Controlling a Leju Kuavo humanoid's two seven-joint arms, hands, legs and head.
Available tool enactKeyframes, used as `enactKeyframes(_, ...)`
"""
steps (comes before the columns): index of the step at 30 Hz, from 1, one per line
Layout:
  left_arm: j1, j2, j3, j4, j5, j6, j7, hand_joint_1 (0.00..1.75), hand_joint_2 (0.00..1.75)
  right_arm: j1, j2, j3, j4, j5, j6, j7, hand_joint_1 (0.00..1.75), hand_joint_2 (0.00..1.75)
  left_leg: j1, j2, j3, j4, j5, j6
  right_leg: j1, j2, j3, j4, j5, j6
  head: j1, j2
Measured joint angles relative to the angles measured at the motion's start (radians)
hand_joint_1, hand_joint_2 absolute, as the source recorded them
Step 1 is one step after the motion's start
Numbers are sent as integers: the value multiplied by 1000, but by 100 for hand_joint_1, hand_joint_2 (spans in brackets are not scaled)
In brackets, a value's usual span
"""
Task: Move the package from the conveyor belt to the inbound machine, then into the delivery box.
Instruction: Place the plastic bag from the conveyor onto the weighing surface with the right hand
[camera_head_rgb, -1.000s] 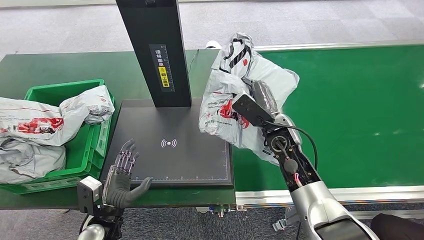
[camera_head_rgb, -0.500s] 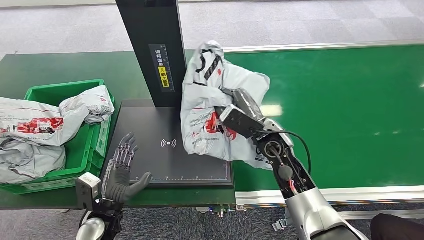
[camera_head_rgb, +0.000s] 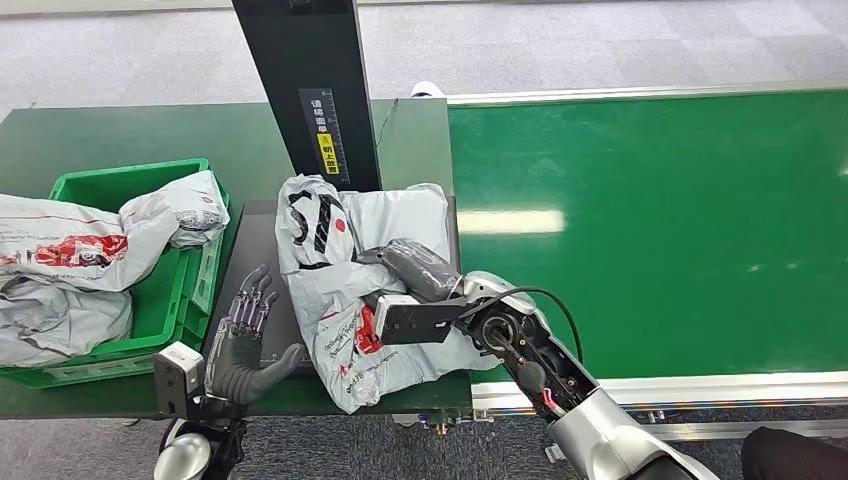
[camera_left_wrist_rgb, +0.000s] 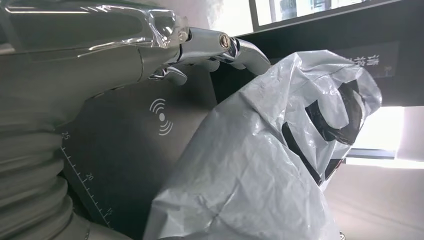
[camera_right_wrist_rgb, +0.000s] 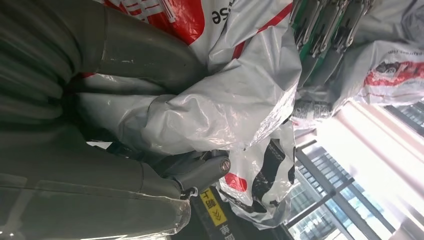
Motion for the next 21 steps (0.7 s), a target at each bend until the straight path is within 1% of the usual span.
enactKeyframes(4, 0, 2, 0, 2, 2, 0, -1, 0, 175, -15, -9, 45, 11, 12, 35, 5, 175, 175, 0, 0, 0, 0, 0, 0, 0, 0, 0, 0, 0, 0, 0, 0)
enactKeyframes(8, 0, 5, 0, 2, 7, 0, 0, 0, 175, -37, -18, 92, 38, 9, 65, 36, 175, 175, 0, 0, 0, 0, 0, 0, 0, 0, 0, 0, 0, 0, 0, 0)
enactKeyframes(14, 0, 6, 0, 2, 7, 0, 1, 0, 175, -53, -27, 132, 69, 9, 76, 59, 175, 175, 0, 0, 0, 0, 0, 0, 0, 0, 0, 0, 0, 0, 0, 0)
enactKeyframes(16, 0, 6, 0, 2, 7, 0, 2, 0, 175, -60, -28, 143, 83, 13, 80, 81, 175, 175, 0, 0, 0, 0, 0, 0, 0, 0, 0, 0, 0, 0, 0, 0)
enactKeyframes(19, 1, 5, 0, 2, 5, 3, 4, 0, 175, -80, -26, 167, 130, 32, 66, 146, 175, 175, 0, 0, 0, 0, 0, 0, 0, 0, 0, 0, 0, 0, 0, 0)
enactKeyframes(20, 2, 5, 0, 2, 3, 5, 5, 0, 175, -87, -24, 173, 148, 39, 54, 163, 156, 175, 0, 0, 0, 0, 0, 0, 0, 0, 0, 0, 0, 0, 0, 0)
enactKeyframes(21, 3, 5, 0, 2, 2, 7, 6, 0, 175, -94, -21, 180, 166, 47, 37, 178, 121, 175, 0, 0, 0, 0, 0, 0, 0, 0, 0, 0, 0, 0, 0, 0)
